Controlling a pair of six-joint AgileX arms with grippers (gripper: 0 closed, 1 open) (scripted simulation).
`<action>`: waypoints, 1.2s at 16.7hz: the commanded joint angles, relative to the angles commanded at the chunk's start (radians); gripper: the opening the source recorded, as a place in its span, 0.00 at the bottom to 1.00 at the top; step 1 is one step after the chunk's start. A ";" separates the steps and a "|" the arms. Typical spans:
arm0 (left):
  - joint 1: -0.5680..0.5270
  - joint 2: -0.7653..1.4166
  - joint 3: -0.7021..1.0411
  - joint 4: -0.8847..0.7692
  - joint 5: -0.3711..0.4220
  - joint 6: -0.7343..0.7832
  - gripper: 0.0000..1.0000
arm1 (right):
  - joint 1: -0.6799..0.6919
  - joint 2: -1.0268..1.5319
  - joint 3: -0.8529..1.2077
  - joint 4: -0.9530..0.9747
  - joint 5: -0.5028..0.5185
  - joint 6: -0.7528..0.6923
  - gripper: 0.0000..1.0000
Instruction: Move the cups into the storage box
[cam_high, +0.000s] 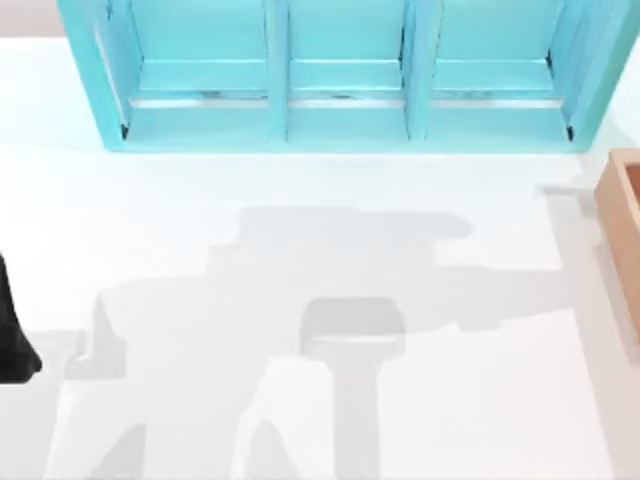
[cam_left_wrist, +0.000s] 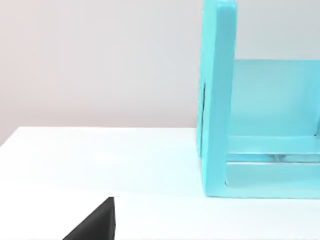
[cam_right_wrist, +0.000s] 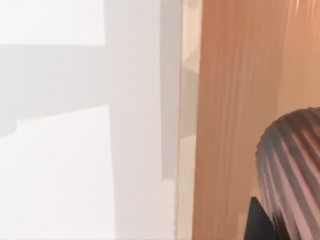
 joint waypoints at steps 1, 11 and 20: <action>0.000 0.000 0.000 0.000 0.000 0.000 1.00 | -0.070 -0.026 -0.023 -0.011 -0.011 -0.070 0.00; 0.000 0.000 0.000 0.000 0.000 0.000 1.00 | -0.269 -0.112 -0.108 -0.051 -0.040 -0.272 0.00; 0.000 0.000 0.000 0.000 0.000 0.000 1.00 | -0.277 -0.117 -0.316 0.154 -0.044 -0.279 0.00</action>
